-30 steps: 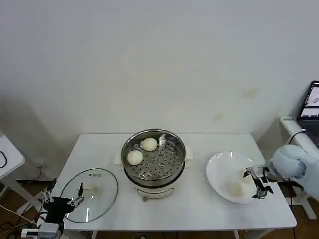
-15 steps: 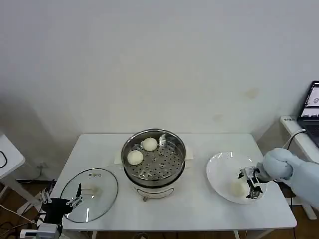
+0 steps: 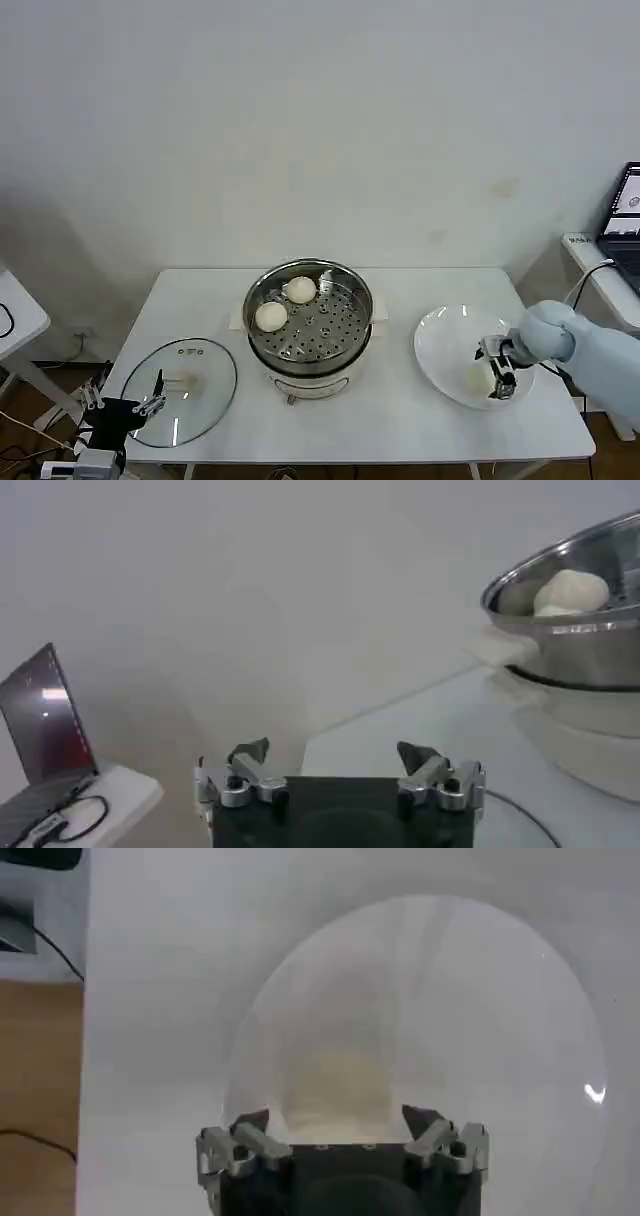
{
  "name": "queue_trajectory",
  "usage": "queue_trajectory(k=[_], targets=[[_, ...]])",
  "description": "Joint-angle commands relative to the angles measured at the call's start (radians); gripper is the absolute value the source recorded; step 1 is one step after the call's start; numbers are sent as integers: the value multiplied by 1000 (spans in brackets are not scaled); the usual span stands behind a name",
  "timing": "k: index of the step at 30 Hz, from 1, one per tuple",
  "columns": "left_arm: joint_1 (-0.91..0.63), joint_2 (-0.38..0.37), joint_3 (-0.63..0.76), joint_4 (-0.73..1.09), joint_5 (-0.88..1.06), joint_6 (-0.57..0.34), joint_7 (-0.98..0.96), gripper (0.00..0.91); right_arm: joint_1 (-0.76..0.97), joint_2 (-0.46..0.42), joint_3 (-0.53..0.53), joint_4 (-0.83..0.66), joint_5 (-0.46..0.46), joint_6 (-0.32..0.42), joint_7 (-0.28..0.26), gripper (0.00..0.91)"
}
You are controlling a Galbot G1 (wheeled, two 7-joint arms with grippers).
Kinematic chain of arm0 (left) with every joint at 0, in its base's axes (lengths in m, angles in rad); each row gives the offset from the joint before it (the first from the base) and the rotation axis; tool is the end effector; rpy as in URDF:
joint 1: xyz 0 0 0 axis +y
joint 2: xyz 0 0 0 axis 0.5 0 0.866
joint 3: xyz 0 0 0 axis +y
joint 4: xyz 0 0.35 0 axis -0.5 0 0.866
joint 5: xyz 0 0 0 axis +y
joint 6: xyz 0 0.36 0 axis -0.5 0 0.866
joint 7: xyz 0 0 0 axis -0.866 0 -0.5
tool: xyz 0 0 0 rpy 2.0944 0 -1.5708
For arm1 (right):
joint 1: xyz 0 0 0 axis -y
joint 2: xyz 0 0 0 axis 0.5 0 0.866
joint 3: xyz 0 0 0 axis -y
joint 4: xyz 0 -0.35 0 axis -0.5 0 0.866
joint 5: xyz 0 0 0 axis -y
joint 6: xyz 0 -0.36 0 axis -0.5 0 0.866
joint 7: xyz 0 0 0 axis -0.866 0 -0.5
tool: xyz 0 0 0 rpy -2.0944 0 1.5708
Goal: Take steamed baozi put them in steamer then cover it.
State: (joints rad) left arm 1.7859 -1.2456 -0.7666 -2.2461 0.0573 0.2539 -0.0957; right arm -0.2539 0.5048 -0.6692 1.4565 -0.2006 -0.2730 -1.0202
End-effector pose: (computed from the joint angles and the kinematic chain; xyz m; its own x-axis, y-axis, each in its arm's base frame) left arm 0.1365 0.1040 -0.2552 -0.9621 -0.1756 0.2084 -0.0604 0.8830 0.4654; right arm 0.4347 -0.1815 -0.2427 -0.1752 -0.0351 0.9839 -0.9814 -0.0735 -0.1774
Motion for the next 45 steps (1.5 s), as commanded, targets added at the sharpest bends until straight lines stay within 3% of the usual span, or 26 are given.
queue_trajectory(k=[1,7,10,21,30,32,39,45], targets=[[2,1,-2,-2,0,0,0,907,-5,13,2,-16,-4,-3,-2,836],[2,-1,-1,-3,0,0,-1,907,-6,14,4,-15,-4,-6,-3,746],[3,-2,0,-4,1,-1,-1,907,-5,12,5,-13,-4,-6,-4,655],[1,-5,1,-6,1,-1,-1,907,68,-30,0,26,28,0,-27,645],[-10,1,4,-1,5,0,-1,907,366,-42,-74,61,142,-1,-39,655],[-9,4,3,1,5,0,-1,907,454,-32,-136,63,170,-3,-43,655],[-10,13,-5,0,2,1,-1,907,793,83,-378,85,263,-8,-30,655],[-5,16,-26,1,-8,4,-1,907,970,273,-503,97,360,-16,-11,655]])
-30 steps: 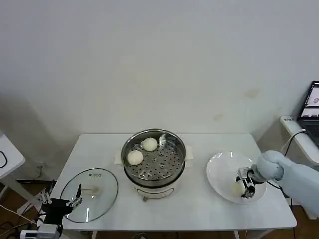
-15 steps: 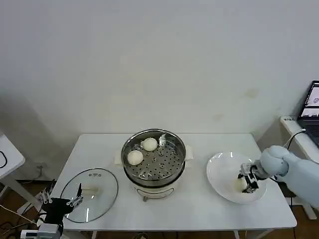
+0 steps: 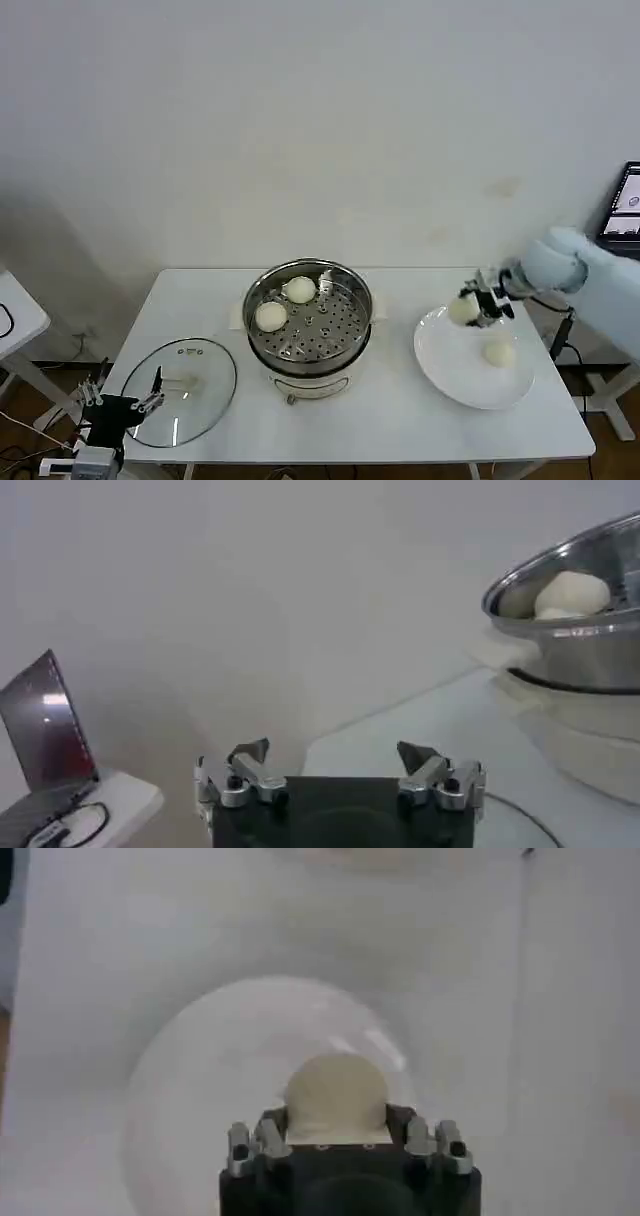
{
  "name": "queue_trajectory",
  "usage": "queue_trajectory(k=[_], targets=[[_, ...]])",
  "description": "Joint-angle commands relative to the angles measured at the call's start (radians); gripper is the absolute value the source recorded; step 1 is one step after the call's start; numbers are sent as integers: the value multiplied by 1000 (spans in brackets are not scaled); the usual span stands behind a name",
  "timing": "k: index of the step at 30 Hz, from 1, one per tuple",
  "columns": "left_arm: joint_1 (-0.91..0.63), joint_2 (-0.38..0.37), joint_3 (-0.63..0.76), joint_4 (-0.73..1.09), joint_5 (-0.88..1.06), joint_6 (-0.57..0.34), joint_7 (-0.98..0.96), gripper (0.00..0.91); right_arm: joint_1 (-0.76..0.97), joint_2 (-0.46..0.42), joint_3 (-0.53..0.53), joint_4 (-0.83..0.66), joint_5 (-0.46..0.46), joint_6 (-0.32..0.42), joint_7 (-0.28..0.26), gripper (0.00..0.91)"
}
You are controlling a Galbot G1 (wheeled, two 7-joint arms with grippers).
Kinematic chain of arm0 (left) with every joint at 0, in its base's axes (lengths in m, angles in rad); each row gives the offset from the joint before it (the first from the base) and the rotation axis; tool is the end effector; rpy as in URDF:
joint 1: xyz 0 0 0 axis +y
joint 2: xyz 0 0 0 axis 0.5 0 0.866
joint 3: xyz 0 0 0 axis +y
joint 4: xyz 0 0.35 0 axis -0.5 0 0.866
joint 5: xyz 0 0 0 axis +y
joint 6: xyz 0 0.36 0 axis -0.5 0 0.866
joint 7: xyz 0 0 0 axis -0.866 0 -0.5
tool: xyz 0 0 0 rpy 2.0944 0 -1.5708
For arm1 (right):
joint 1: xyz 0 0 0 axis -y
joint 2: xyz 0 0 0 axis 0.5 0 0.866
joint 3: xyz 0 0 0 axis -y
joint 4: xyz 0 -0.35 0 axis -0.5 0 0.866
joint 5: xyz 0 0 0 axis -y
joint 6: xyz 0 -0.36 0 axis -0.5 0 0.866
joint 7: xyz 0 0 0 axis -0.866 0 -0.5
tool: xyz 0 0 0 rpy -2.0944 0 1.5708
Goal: Take steamed baozi put them in steamer then cover it.
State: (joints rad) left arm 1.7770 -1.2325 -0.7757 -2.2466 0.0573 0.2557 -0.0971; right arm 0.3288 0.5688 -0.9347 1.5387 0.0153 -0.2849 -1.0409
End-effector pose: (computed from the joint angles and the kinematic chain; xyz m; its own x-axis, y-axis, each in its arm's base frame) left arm 0.1397 0.1075 -0.2518 -0.9645 -0.1783 0.1947 -0.0652 0.8756 0.4787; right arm 0.4944 -0.1120 -0.0564 -0.3955 -0.1880 0.8990 -0.8872 -0.1752 -0.4269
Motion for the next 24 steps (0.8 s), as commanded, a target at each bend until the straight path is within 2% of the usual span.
queue_trajectory(k=[1,8,11,15,19,24], targets=[[4,3,-18,2,-10,3,1,907,402,235,-245,14,153,-3,10,655],[9,-6,-35,0,-11,4,1,907,401,404,-266,22,202,7,29,655],[16,-13,-42,-2,-10,4,2,907,374,467,-268,28,191,24,30,655],[29,-20,-57,-6,-9,3,2,907,349,552,-312,25,148,88,25,655],[34,-27,-72,-10,-14,2,2,907,326,589,-352,25,104,137,24,655],[41,-38,-76,-5,-14,-2,1,907,285,591,-383,45,21,209,25,655]])
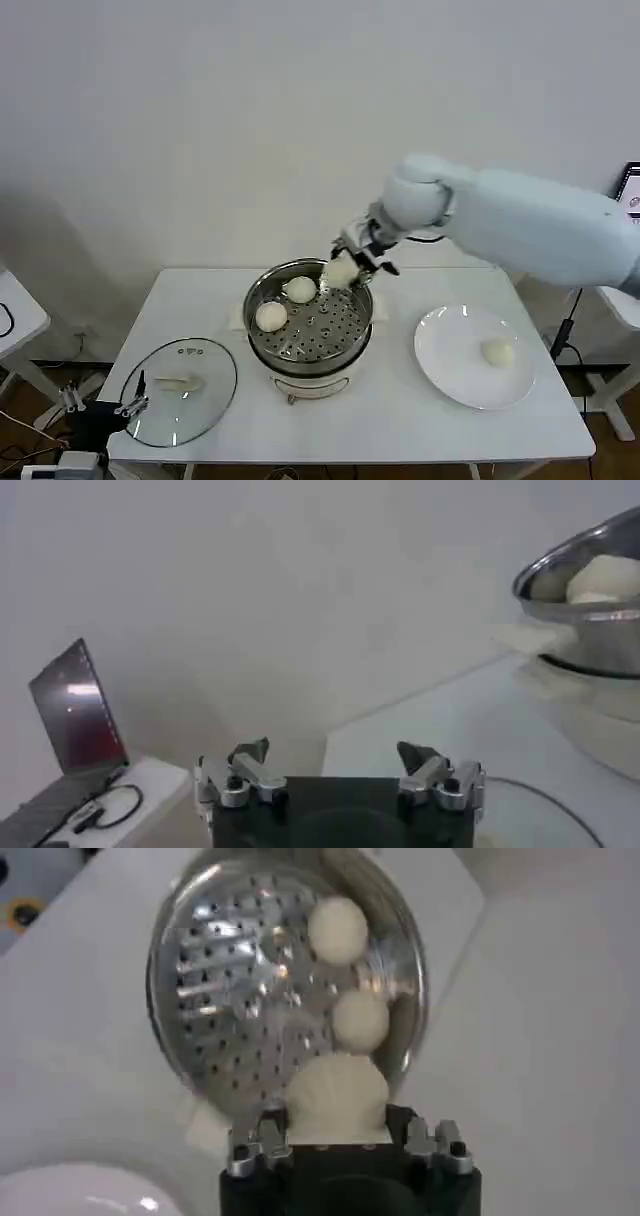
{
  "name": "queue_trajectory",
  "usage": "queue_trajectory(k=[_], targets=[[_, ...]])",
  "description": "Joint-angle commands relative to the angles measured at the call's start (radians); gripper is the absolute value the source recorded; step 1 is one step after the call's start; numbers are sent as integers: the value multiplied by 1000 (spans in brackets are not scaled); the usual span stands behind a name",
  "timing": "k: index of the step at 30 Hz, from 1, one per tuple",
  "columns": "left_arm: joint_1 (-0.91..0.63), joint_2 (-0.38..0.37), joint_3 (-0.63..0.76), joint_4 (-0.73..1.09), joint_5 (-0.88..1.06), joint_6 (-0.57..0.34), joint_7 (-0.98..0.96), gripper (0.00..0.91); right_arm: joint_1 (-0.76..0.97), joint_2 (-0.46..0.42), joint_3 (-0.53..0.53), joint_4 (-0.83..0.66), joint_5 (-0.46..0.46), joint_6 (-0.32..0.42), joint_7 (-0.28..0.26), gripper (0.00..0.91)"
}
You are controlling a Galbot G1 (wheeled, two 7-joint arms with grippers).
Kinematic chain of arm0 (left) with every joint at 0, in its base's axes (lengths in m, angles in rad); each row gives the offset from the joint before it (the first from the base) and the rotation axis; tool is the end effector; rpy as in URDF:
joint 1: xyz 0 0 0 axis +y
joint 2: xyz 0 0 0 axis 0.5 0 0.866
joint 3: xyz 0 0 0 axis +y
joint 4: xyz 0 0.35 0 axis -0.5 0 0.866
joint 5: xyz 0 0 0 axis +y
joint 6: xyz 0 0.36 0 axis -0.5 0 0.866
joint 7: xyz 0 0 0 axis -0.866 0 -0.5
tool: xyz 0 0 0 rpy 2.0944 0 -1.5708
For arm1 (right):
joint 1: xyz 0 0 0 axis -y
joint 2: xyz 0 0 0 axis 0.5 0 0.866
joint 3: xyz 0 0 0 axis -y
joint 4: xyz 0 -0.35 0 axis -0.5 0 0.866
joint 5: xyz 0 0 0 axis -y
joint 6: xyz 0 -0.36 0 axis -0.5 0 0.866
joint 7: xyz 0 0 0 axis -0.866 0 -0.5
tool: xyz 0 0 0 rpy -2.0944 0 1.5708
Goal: Take steamed baozi put them in steamer then cover it.
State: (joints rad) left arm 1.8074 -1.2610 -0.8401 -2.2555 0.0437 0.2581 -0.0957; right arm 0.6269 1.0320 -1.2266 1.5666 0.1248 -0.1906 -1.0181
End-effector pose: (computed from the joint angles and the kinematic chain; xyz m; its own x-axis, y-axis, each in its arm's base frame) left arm 0.1300 0.1200 -0.2479 -0.9510 -0.2376 0.1976 -0.1159 0.8670 0.4847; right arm 0.4875 0.1237 -0.0140 -0.2729 -0.3068 0.9118 -0.6247 -0.6643 -0.4105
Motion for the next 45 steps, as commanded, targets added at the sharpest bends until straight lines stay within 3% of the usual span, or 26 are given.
queue_trajectory(k=[1,10,16,23,40,43,45], targets=[[11,-11,-12,5,-1,-5,-1,907,-18,129,-97,18,-111,126,2,655],[10,-21,-10,12,0,-7,-3,907,-43,153,-136,14,-132,209,3,655],[15,-24,-15,10,-1,-9,-4,907,-79,174,-134,-17,-196,247,19,655],[10,-29,-12,12,1,-10,-4,907,-84,167,-142,-2,-167,251,17,655],[10,-27,-12,14,-1,-13,-6,907,-109,178,-143,-26,-217,262,10,665],[10,-26,-11,13,-1,-13,-6,907,-107,178,-142,-29,-218,268,14,907],[9,-26,-10,13,-1,-13,-6,907,-105,176,-140,-28,-218,268,16,907]])
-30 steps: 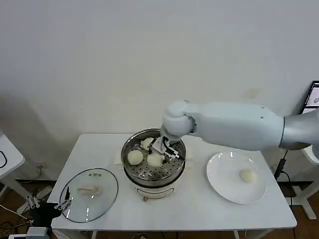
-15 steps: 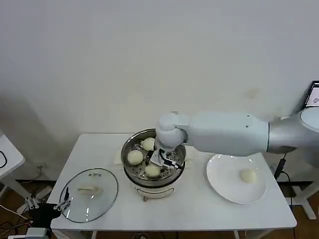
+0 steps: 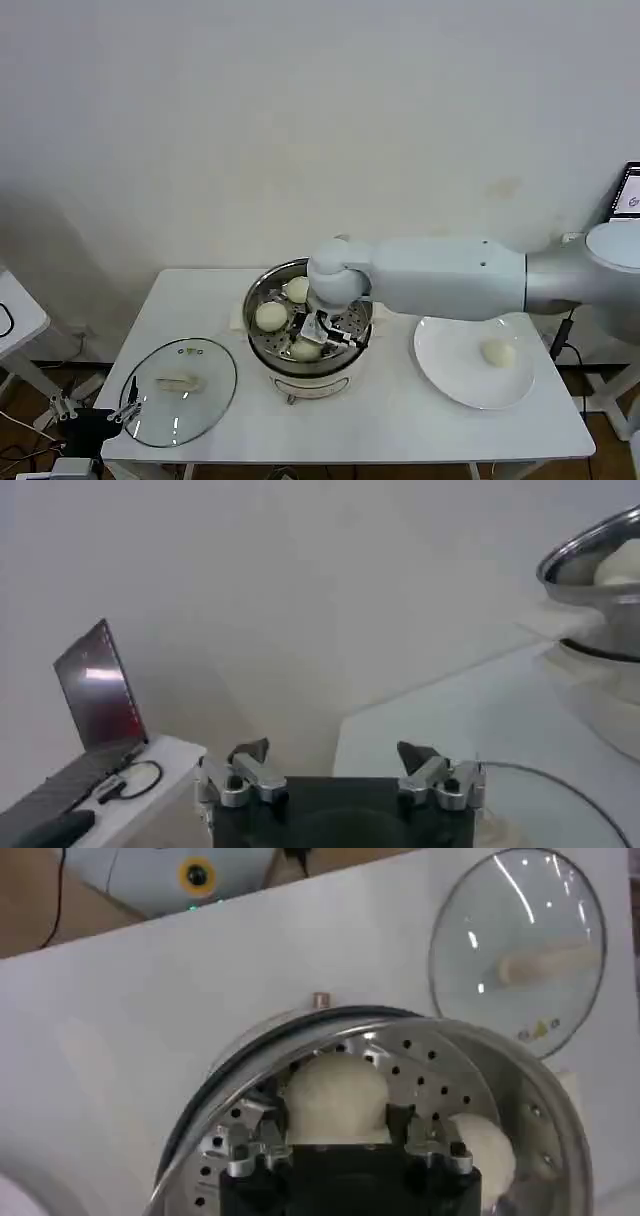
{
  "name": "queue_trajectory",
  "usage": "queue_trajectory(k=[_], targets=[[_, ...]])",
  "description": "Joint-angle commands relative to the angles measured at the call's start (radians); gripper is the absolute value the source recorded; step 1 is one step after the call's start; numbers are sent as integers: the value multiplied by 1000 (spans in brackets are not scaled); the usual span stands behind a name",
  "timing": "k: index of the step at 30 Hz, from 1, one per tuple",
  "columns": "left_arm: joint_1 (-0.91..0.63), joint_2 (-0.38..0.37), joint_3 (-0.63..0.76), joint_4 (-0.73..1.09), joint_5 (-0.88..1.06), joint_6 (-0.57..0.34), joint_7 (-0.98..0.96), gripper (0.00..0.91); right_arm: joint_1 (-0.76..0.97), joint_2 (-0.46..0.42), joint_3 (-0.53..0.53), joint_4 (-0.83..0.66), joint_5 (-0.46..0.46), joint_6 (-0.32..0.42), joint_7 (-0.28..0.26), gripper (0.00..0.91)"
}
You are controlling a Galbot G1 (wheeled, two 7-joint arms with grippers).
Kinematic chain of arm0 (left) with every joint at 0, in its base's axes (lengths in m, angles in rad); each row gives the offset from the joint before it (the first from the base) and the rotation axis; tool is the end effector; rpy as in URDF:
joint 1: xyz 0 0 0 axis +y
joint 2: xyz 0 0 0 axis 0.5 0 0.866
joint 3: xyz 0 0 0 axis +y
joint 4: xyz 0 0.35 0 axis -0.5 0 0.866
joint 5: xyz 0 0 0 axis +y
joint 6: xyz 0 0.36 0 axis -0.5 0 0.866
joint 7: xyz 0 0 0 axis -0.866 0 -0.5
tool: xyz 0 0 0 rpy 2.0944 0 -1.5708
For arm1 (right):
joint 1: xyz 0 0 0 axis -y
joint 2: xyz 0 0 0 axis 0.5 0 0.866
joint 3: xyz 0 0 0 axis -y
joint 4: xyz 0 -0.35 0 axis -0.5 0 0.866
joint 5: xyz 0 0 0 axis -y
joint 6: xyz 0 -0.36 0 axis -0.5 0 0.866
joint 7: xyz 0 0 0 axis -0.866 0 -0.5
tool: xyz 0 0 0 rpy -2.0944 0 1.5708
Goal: Take steamed baozi put them in steamer then cover it.
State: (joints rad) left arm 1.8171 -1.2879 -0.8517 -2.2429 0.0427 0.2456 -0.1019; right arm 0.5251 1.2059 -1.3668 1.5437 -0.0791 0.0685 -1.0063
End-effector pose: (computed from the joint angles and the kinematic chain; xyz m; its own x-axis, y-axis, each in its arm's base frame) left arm 0.1250 0.1223 -0.2542 -0.9423 -0.2653 0.2041 -0.1414 0.8682 0.4757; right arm 0.4582 0.1908 -0.1124 -0.1289 -0.2085 0.9695 -0.2733 -0.9323 -0.2368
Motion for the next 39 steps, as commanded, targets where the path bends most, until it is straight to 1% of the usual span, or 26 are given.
queue_trajectory(k=[1,5,8,10,11,12,13,16,19,21,22,23,26,30,31,32,33,35,36,39], targets=[[-2,1,1,1,0,0,0,907,-2,1,2,-5,-16,11,4,907],[-5,3,2,-1,1,1,1,907,17,-10,18,-1,-10,10,5,907],[-8,7,3,-1,0,3,2,907,47,-38,39,13,1,-4,-7,907],[-13,14,3,1,-2,4,3,907,76,-68,51,24,10,-28,-22,907],[-15,20,2,2,-5,4,3,907,91,-87,55,29,16,-52,-26,907],[-20,26,1,4,-9,6,4,907,107,-112,66,30,29,-92,-35,907],[-23,31,0,6,-12,7,4,907,115,-124,71,28,40,-111,-39,907],[-30,46,-2,9,-23,8,5,907,143,-204,93,1,123,-192,-49,907],[-31,58,-2,9,-28,7,6,907,159,-286,106,-16,164,-248,-62,907],[-33,62,0,10,-30,5,6,907,168,-330,103,-15,180,-266,-68,907],[-35,64,3,10,-31,5,7,907,172,-370,97,-10,184,-276,-71,907],[-37,66,6,9,-31,5,7,907,175,-391,88,-6,181,-284,-73,907],[-45,74,14,4,-31,6,9,907,169,-498,72,7,155,-292,-78,907],[-59,79,25,5,-33,7,9,907,87,-646,106,12,60,-285,-83,907],[-60,79,29,8,-32,7,10,907,76,-666,113,11,43,-280,-84,907],[-60,79,33,10,-29,6,9,907,49,-719,117,6,24,-273,-84,907],[-60,78,35,11,-29,6,9,907,41,-723,117,5,21,-273,-84,907],[-62,77,40,15,-26,5,9,907,0,-777,122,-14,-12,-255,-83,907],[-63,76,41,16,-25,5,9,907,-21,-786,128,-17,-17,-253,-82,907],[-67,75,47,18,-21,6,10,907,-109,-826,184,-29,-38,-253,-80,907]])
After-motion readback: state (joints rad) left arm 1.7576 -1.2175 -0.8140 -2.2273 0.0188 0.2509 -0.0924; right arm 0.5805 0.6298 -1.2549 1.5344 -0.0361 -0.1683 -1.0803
